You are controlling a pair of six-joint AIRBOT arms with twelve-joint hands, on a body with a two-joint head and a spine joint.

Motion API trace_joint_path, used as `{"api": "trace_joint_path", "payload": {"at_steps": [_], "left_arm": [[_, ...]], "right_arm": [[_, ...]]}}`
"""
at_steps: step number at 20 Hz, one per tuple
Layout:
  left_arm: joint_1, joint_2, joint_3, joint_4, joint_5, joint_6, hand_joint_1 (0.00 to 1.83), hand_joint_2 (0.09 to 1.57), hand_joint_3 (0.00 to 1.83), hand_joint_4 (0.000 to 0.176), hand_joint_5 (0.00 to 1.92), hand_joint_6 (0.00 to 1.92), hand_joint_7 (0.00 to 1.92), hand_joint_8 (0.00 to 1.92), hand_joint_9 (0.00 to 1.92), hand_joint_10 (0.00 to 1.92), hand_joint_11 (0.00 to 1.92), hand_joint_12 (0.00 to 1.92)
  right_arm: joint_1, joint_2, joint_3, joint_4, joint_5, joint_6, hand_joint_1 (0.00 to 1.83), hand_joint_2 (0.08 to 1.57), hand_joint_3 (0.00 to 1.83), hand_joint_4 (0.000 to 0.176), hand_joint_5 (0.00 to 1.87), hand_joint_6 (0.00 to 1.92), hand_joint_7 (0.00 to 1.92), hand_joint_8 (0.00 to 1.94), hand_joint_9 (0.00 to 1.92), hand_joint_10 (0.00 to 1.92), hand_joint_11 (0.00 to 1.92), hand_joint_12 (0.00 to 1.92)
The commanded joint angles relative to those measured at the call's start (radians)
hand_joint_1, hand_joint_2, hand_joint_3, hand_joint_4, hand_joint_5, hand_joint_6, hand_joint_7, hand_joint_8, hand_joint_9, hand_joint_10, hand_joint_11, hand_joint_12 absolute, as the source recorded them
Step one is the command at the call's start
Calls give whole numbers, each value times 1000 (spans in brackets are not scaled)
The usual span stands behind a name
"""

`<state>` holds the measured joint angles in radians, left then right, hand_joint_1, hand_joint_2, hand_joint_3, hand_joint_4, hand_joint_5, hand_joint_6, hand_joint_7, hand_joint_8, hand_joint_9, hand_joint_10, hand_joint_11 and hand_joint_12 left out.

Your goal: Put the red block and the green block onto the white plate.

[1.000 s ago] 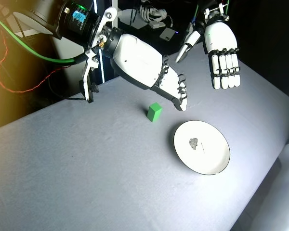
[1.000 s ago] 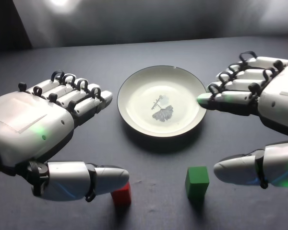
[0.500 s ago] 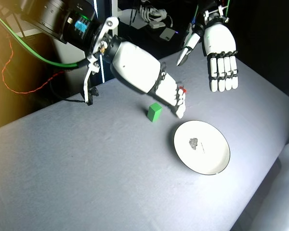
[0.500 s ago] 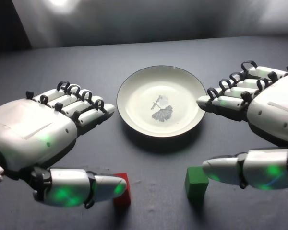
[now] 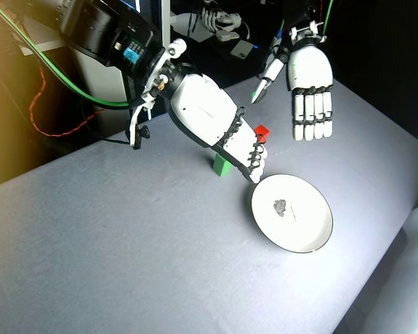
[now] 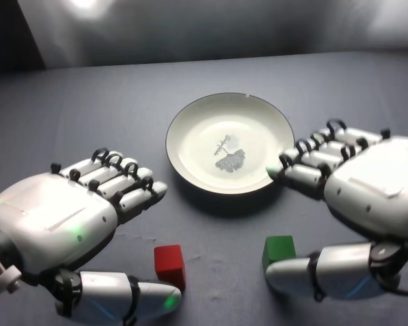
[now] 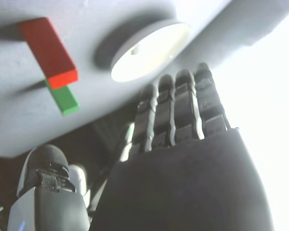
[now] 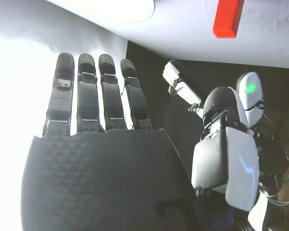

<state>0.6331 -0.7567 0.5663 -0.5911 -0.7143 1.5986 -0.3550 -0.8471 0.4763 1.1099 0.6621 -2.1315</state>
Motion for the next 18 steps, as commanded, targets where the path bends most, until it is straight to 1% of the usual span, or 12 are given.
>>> {"api": "trace_joint_path", "payload": {"at_steps": [1, 3, 6, 8, 9, 11, 12, 13, 15, 16, 17, 18], "left_arm": [[3, -6, 7, 44, -124, -12, 84, 921, 0, 35, 242, 21, 74, 3, 0, 0, 0, 0], [13, -20, 15, 57, -127, -20, 97, 910, 0, 80, 291, 28, 8, 0, 0, 0, 0, 0], [25, -48, 34, 71, -127, -26, 290, 882, 0, 121, 560, 39, 0, 0, 0, 0, 0, 0], [25, -58, 43, 74, -127, -26, 321, 875, 0, 132, 582, 42, 0, 0, 0, 0, 0, 0], [25, -68, 52, 76, -127, -26, 428, 861, 0, 111, 641, 27, 0, 0, 0, 0, 0, 0], [25, -83, 65, 78, -127, -26, 402, 900, 13, 139, 647, 15, 0, 0, 0, 0, 0, 0], [25, -91, 72, 78, -129, -26, 411, 909, 15, 139, 668, 21, 0, 0, 0, 0, 0, 0], [24, -100, 81, 81, -133, -27, 425, 917, 16, 141, 676, 22, 4, 1, 0, 0, 0, 0], [19, -112, 94, 82, -136, -27, 462, 918, 13, 132, 692, 23, 0, 0, 0, 0, 0, 0], [17, -117, 99, 82, -137, -27, 438, 928, 15, 139, 683, 17, 0, 0, 0, 0, 0, 0], [13, -122, 105, 82, -138, -27, 446, 926, 12, 138, 694, 19, 4, 1, 0, 0, 0, 0], [12, -126, 108, 82, -141, -27, 444, 930, 11, 147, 711, 22, 33, 11, 0, 0, 0, 0]], "right_arm": [[1, -4, -3, -59, 90, -3, 144, 871, 0, 46, 125, 0, 8, 0, 3, 0, 0, 7], [-1, -21, 6, -59, 96, -3, 120, 832, 0, 95, 123, 3, 0, 0, 0, 0, 0, 0], [-3, -54, 31, -51, 103, 4, 154, 825, 0, 142, 125, 3, 0, 0, 0, 0, 0, 0], [-4, -71, 47, -38, 104, 4, 283, 822, 0, 137, 174, 21, 0, 0, 0, 0, 0, 0], [-6, -81, 57, -29, 104, 4, 413, 841, 0, 115, 213, 31, 0, 0, 0, 0, 0, 0], [-10, -94, 72, -26, 104, 4, 599, 845, 0, 88, 297, 18, 0, 0, 0, 0, 0, 0], [-13, -104, 83, -24, 105, 6, 673, 832, 0, 92, 422, 17, 0, 0, 0, 0, 0, 0], [-17, -110, 91, -23, 105, 14, 676, 814, 0, 117, 477, 11, 56, 5, 0, 0, 0, 0], [-21, -119, 100, -23, 105, 20, 712, 836, 8, 111, 496, 10, 75, 6, 0, 0, 0, 0], [-22, -121, 102, -23, 104, 22, 755, 813, 0, 103, 499, 9, 90, 11, 0, 0, 0, 0], [-23, -125, 105, -23, 104, 23, 737, 812, 0, 109, 438, 1, 85, 7, 0, 0, 0, 0], [-25, -129, 110, -23, 105, 25, 764, 813, 0, 81, 441, 4, 72, 1, 0, 0, 0, 0]]}}
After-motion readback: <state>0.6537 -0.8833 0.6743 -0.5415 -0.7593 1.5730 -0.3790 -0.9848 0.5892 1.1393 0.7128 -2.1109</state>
